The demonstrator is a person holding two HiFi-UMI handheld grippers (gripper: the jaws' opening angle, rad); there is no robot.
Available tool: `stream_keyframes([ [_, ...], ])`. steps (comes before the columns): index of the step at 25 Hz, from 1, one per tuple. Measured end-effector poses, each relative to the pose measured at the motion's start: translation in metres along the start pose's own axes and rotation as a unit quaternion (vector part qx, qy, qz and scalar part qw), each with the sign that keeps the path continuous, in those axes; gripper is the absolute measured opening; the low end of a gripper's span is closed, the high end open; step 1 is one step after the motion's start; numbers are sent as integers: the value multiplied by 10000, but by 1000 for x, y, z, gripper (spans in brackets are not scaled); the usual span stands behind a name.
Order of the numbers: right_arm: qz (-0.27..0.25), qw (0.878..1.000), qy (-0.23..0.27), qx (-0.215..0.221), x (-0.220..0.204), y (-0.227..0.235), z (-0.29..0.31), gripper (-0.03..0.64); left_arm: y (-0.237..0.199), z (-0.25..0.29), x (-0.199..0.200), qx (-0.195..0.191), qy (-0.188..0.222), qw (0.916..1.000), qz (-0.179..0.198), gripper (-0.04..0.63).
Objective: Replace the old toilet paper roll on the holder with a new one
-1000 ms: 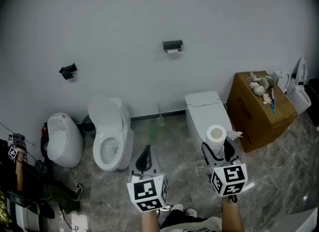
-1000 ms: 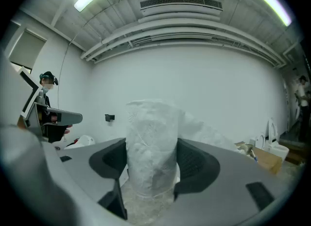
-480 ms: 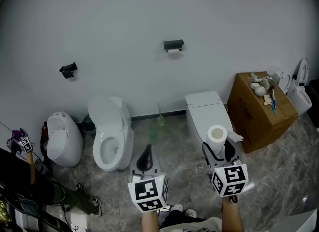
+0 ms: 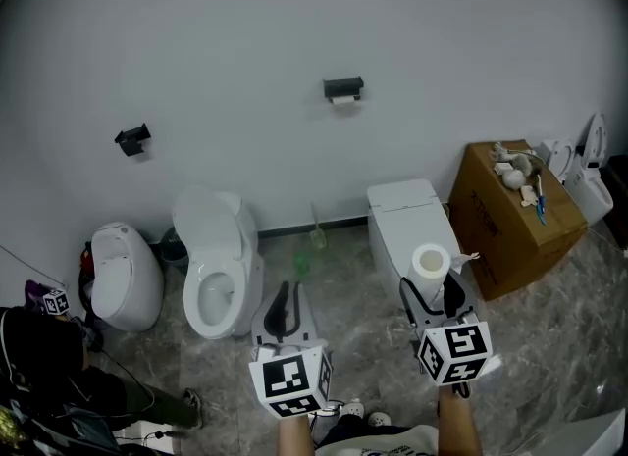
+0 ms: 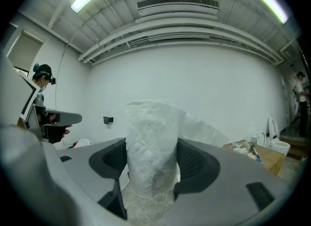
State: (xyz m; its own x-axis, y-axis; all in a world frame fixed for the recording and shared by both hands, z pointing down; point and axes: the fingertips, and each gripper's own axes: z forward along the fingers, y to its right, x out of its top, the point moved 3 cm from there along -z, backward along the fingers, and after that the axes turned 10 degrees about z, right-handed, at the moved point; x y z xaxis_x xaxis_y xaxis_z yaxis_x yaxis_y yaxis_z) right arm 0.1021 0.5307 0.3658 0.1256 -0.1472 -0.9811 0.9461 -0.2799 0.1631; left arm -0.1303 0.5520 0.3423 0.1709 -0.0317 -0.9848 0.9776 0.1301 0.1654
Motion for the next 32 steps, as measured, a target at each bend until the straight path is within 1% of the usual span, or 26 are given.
stream_keyframes([
  [3,125,9999,19,-27,1,1,8,307,-5,6,3,68,79,9999,110,139],
  [5,179,9998,27,-53,0,0,13,307,-9,11,4,50,101,9998,172,232],
  [7,170,9998,25,-71,-1,-3,18,307,-12,17,2,-13,89,9998,185,254],
  [16,152,9997,24,-201,-11,-12,28,307,-29,29,-12,-116,24,9997,227,259],
  [22,138,9996,-90,-219,-15,-13,46,307,-36,45,-18,-73,-64,9996,254,259],
  [27,90,9997,-108,-193,-15,-4,74,307,-39,70,-22,-48,-117,9996,236,259],
  [32,93,9998,-104,-121,-5,13,119,307,-42,111,-20,53,-161,9995,278,259],
])
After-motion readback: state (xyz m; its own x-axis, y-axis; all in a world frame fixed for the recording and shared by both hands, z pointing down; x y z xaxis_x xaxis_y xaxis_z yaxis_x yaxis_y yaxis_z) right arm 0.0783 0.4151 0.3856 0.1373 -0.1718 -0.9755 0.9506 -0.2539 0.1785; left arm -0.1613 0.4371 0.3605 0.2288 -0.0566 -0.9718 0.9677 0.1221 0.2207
